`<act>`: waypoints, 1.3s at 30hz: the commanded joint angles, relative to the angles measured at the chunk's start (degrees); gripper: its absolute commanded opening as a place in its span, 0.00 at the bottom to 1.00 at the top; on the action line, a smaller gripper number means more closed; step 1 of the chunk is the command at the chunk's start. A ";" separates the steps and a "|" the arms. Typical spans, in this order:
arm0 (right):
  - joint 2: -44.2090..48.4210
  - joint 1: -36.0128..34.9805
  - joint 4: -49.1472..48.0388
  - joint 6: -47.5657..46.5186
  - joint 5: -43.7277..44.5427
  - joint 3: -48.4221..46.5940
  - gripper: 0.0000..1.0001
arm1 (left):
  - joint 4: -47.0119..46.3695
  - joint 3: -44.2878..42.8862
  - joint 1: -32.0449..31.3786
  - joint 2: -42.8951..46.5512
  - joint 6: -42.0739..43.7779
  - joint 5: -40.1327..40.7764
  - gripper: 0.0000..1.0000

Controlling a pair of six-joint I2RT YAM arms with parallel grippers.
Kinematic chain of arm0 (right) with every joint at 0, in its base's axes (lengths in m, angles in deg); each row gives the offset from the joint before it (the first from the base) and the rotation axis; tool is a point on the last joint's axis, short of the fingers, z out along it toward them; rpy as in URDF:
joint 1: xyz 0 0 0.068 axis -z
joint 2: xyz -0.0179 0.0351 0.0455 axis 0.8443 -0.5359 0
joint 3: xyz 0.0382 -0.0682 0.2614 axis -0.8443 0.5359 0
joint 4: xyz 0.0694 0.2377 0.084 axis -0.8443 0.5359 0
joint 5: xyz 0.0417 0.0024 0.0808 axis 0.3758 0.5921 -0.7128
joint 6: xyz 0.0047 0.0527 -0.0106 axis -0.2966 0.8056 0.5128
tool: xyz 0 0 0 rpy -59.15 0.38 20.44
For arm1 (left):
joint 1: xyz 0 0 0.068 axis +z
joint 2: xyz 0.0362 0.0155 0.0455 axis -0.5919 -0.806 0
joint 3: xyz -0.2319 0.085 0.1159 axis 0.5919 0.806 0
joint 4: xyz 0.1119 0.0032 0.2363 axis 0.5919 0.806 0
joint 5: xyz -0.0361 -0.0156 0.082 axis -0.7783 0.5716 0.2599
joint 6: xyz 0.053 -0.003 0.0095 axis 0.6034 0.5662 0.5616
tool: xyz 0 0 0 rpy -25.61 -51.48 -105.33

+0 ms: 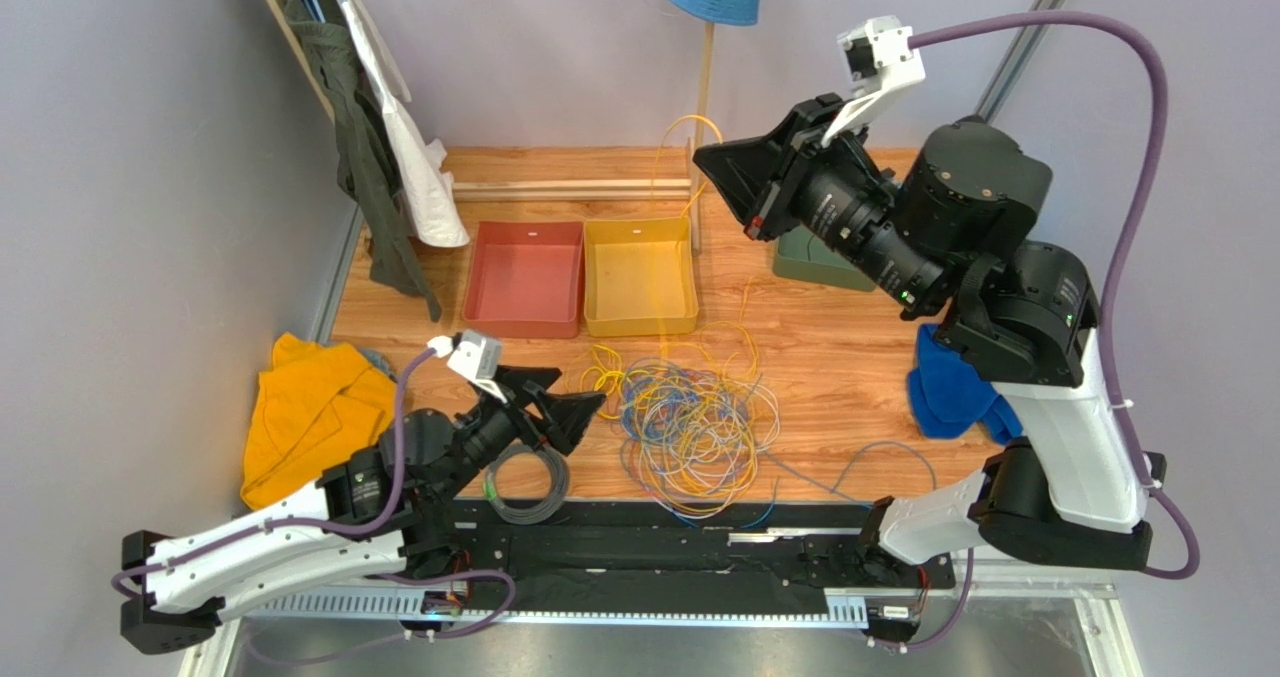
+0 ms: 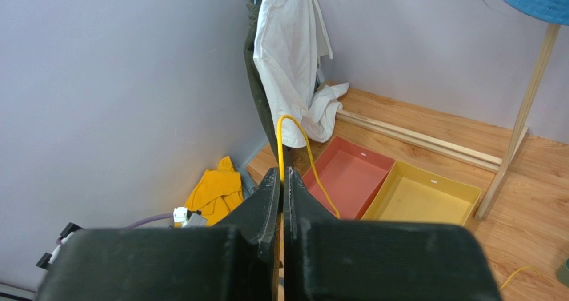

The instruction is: Untangle the cables

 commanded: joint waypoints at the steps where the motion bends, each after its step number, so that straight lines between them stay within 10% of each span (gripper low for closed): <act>1: 1.66 -0.21 -6.74 -2.64 -1.63 -2.26 0.00 | -5.67 -4.65 -0.15 -7.15 3.70 -6.36 0.99; 6: -1.68 -0.22 -14.14 -3.81 -3.03 -13.44 0.00 | -7.06 -3.44 -0.15 -8.41 2.48 -8.12 0.99; 23: 10.18 -0.30 -17.04 3.48 -3.21 22.74 0.00 | -36.06 3.09 -0.24 -7.25 12.84 -14.53 0.99; 39: 13.61 -2.23 -18.63 11.57 -12.79 32.43 0.00 | -45.47 -1.93 -0.50 -23.59 23.49 -6.62 0.99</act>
